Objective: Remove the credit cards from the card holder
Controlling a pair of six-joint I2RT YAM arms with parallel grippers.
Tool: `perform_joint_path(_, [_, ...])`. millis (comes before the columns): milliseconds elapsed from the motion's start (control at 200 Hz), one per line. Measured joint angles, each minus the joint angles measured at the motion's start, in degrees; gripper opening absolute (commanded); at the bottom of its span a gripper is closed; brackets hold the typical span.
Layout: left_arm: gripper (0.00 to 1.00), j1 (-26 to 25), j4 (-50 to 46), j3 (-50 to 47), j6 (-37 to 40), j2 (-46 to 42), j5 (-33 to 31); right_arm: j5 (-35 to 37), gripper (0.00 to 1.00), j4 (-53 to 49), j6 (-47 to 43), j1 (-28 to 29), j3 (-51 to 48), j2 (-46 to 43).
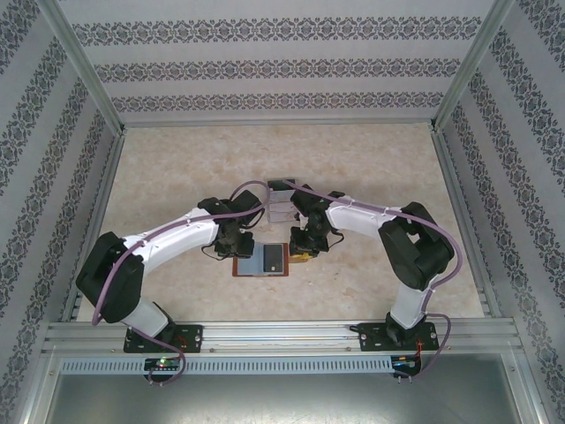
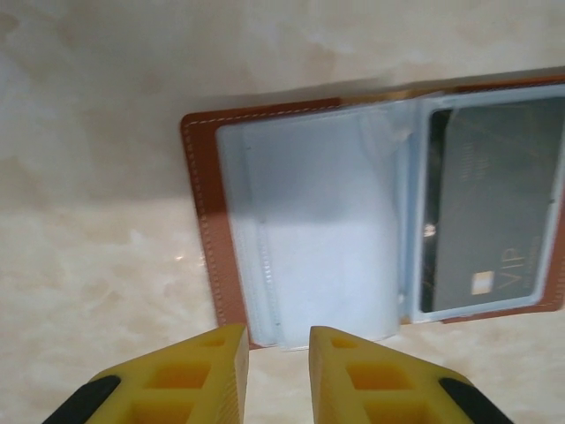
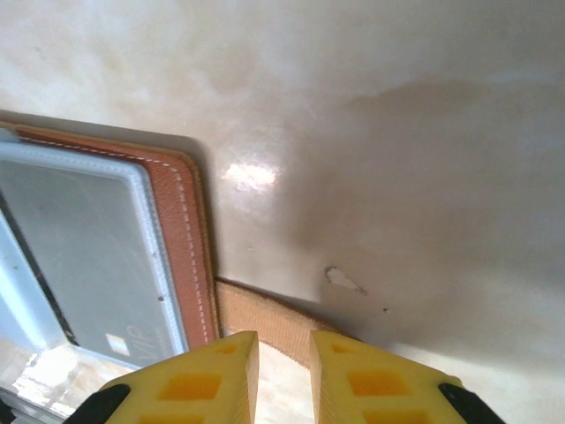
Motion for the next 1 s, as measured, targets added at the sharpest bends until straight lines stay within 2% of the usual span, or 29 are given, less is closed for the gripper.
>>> perform_joint_path(315, [0.19,1.2,11.4,-4.7,-3.3,-1.4,9.7,-0.7,0.24,1.0,2.2,0.5,0.0,-2.1])
perform_joint_path(625, [0.08,3.8,23.9,-11.4,-8.0,-1.4,17.9,-5.6,0.23,8.1,7.0,1.4,-1.9,-2.1])
perform_joint_path(999, [0.06,5.6,30.6,-13.5,-10.5,-0.7,22.2,-7.8,0.23,12.5,9.2,2.3,-2.3,-0.9])
